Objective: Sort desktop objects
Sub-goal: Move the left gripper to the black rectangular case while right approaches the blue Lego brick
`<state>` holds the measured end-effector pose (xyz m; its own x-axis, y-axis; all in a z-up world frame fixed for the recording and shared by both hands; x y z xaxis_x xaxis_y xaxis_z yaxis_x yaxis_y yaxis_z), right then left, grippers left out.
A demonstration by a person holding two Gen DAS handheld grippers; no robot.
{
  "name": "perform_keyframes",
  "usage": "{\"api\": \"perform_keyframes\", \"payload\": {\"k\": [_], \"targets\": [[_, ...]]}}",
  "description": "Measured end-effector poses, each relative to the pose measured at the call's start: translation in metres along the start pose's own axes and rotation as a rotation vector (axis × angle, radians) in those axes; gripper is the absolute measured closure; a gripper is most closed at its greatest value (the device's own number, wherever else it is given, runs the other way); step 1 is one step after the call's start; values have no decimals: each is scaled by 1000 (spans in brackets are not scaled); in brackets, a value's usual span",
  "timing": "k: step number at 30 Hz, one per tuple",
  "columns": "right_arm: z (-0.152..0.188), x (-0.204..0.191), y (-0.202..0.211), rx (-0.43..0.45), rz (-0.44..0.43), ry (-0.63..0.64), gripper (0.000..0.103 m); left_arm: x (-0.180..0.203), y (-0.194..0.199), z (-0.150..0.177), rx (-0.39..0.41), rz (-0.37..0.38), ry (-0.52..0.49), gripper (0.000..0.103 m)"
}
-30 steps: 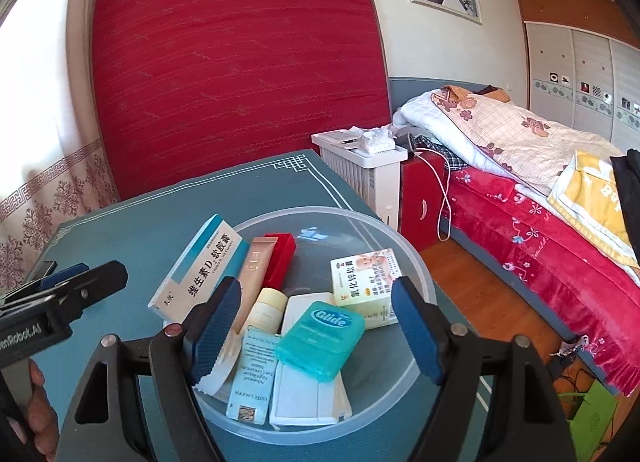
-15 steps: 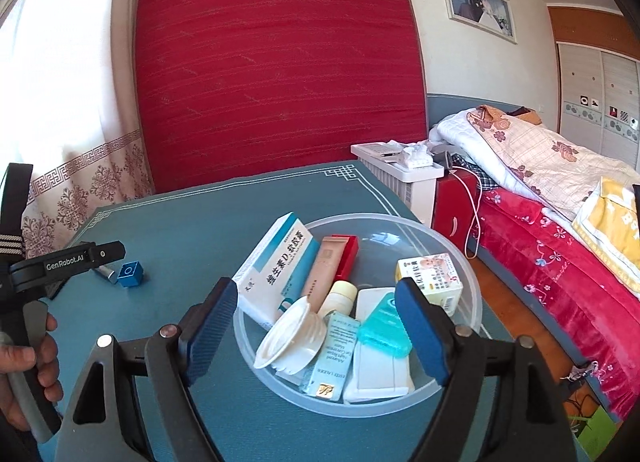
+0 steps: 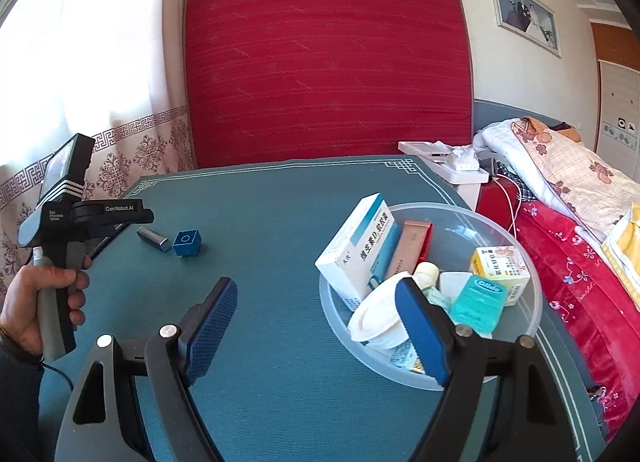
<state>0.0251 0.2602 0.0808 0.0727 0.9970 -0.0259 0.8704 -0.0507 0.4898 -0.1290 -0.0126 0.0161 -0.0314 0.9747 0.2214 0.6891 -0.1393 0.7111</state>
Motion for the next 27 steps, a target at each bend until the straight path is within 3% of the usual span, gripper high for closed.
{"api": "perform_keyframes", "payload": {"k": [16,27], "targets": [[6,-51,-31,-72,-73,22,19,-13,-39,-3,-50,41,109,22],[20,-88,-56,-134,-109,87,19,1,-47,4,-29,-48,-40,21]]}}
Point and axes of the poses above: each gripper's, at about its wrist camera, not at the fingertips, and y roughly against the way its jaws point, x to its right, z to its underside, the point moved 4 cm from there along -y, roughly the way its jaws point, and after that the axes turned 3 degrees about z, right-handed, at the moved point
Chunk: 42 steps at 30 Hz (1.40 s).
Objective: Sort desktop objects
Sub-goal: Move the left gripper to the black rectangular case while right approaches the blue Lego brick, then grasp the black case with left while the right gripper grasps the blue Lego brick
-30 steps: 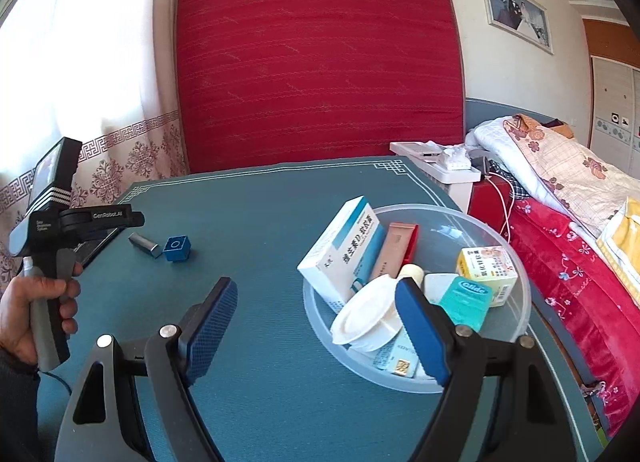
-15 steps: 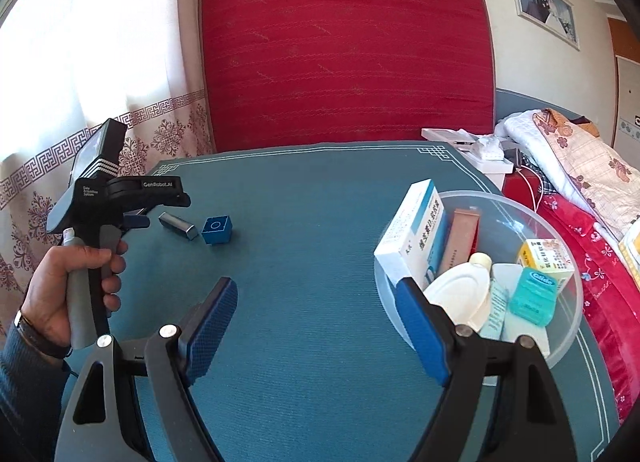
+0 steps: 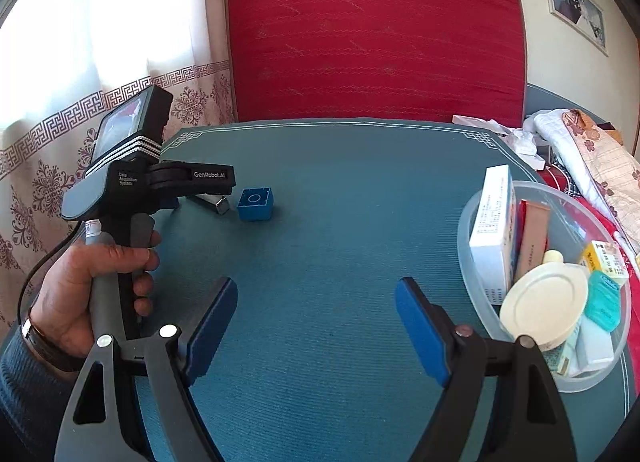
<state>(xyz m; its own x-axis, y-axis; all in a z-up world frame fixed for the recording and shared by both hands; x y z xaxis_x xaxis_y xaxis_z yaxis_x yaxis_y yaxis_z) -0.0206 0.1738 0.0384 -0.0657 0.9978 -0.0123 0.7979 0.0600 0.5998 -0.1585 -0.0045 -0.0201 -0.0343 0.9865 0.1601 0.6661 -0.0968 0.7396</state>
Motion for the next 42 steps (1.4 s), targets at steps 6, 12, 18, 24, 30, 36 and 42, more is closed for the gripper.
{"api": "perform_keyframes", "payload": {"k": [6,12,18,24,30,36,42], "targets": [[-1,0,-6,-21,3,-1,19,-3,3,9,2,-4,-42,19],[1,-1,-14,-49,-2,0,19,-10,6,8,-3,26,-29,19],[-1,0,-22,-67,-1,7,19,-15,4,7,-11,1,-38,19],[-5,0,-42,-96,-8,3,19,-23,2,4,-13,-10,-28,19],[-14,-6,-66,-120,-40,-18,19,-23,1,3,-1,-9,-36,19],[-22,-14,-82,-122,-65,-24,19,-19,-1,1,15,-42,-63,33],[-29,-24,-95,-119,-75,2,19,-20,-1,-2,29,-36,-56,67]]}}
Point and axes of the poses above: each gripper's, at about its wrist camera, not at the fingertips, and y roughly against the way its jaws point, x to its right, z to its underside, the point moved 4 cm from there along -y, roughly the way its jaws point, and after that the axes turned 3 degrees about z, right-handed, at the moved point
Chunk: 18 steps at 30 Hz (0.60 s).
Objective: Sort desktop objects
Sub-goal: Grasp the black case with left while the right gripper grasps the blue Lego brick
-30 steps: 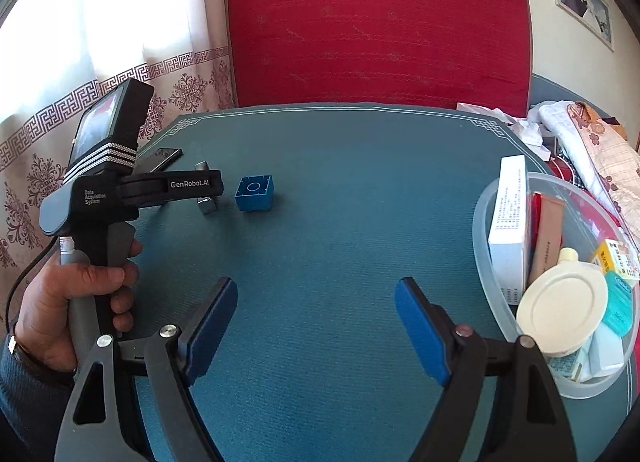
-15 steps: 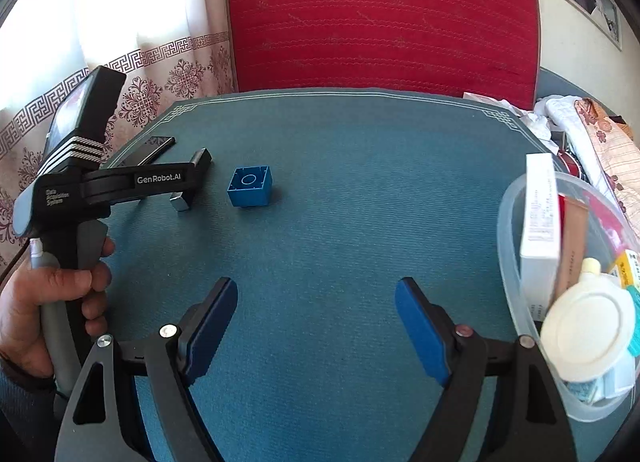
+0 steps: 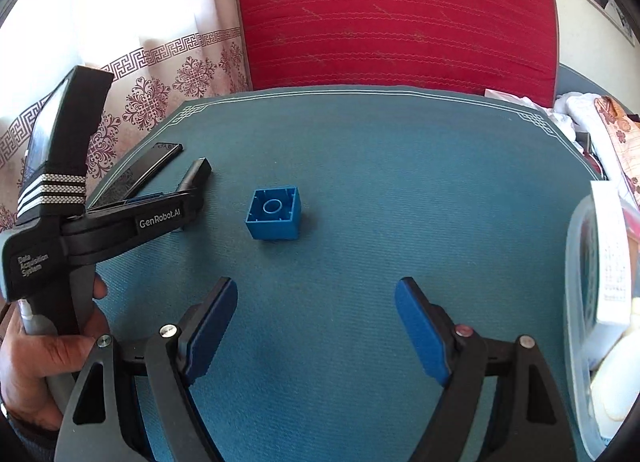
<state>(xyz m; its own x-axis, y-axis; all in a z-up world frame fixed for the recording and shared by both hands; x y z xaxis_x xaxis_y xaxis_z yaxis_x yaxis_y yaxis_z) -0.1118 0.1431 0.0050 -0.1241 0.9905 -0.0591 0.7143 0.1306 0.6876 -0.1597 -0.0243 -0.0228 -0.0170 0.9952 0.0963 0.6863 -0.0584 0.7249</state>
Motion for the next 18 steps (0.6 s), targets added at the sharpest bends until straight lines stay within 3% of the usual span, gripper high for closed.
{"api": "perform_keyframes", "payload": {"k": [2,12,18], "targets": [[-3,-2,-5,-5,-5,-2,19,-3,0,-1,2,5,15,75],[-25,-14,-35,-46,5,23,19,-9,-2,-5,1,68,73,81],[-38,-19,-51,-54,45,65,42,-13,3,-8,20,121,121,81]]}}
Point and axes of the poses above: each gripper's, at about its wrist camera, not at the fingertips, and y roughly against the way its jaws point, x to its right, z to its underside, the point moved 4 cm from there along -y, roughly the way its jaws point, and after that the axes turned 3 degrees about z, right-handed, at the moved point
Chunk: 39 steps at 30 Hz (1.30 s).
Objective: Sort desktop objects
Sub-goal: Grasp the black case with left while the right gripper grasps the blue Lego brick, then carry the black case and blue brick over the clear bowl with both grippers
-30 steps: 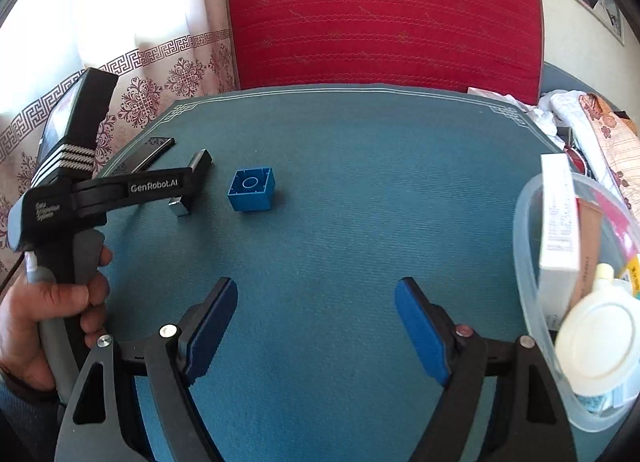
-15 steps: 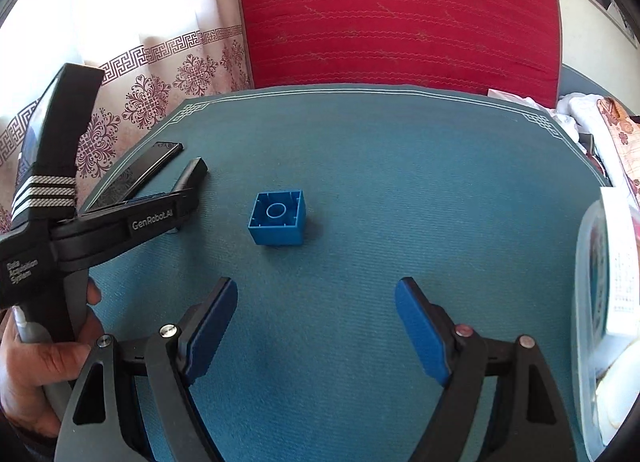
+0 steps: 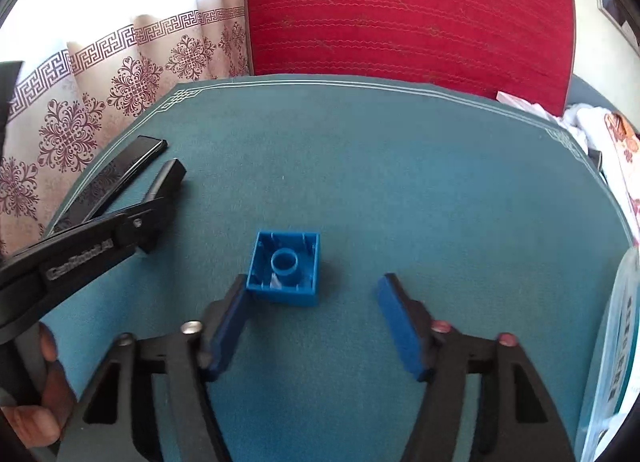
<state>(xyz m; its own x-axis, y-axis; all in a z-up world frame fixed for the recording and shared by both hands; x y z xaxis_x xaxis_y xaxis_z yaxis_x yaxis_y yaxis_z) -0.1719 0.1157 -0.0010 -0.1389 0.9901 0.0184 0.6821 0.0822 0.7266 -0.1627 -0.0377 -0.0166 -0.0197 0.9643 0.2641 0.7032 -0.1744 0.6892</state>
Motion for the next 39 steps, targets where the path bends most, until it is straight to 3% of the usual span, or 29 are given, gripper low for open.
{"api": "perform_keyframes", "payload": {"k": [3,6,10,14,24,39], "targets": [[-3,-2,-3,1,6,5,48,4,1,-1,5,41,-7,81],[-3,-2,-1,8,8,4,67,10,1,0,-5,120,-10,81],[2,3,3,15,6,-16,67,19,4,0,-8,226,0,81],[9,11,13,27,5,-48,67,21,5,-1,-4,270,9,81],[24,19,47,93,14,-73,67,41,6,2,-17,323,-15,81],[42,48,107,174,84,-136,67,93,22,21,-37,401,-134,81]]}}
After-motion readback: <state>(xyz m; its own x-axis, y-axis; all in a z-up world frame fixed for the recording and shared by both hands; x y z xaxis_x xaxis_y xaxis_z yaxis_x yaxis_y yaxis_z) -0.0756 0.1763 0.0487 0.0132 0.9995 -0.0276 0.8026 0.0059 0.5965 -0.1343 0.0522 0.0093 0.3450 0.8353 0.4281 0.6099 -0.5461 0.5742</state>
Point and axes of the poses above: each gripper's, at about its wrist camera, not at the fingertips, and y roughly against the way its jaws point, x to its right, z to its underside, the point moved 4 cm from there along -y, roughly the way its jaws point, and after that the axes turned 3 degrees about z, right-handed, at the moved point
